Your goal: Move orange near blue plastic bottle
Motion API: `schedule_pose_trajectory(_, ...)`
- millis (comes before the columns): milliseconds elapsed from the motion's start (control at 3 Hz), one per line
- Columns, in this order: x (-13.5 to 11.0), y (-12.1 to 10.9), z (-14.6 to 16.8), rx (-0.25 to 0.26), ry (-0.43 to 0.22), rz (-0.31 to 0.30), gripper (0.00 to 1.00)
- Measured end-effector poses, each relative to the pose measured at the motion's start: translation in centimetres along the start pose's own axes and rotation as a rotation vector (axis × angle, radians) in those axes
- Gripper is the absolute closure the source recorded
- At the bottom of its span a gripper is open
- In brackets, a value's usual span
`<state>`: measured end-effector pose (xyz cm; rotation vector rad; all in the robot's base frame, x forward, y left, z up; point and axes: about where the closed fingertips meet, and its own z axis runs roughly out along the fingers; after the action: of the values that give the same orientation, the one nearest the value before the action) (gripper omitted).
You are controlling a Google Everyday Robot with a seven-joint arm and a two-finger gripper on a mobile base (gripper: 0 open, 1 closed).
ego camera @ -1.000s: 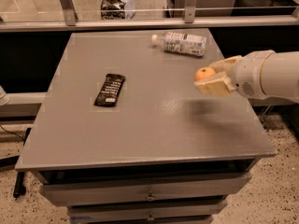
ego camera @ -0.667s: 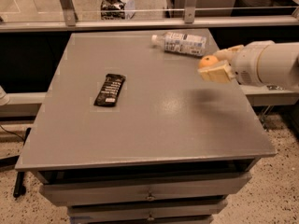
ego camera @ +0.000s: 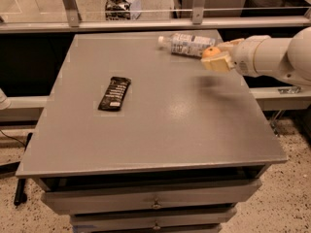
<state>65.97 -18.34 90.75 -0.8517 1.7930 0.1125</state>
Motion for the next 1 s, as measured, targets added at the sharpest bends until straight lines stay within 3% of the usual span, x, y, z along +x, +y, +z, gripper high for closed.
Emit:
schedule_pose_trajectory(667,0.3,-1.4,4.2,-0.020,-0.059,0.031,1.00)
schedule_pose_trajectory(1000,0.7,-1.8,5.4,-0.013,-0.070,0.047,0.82)
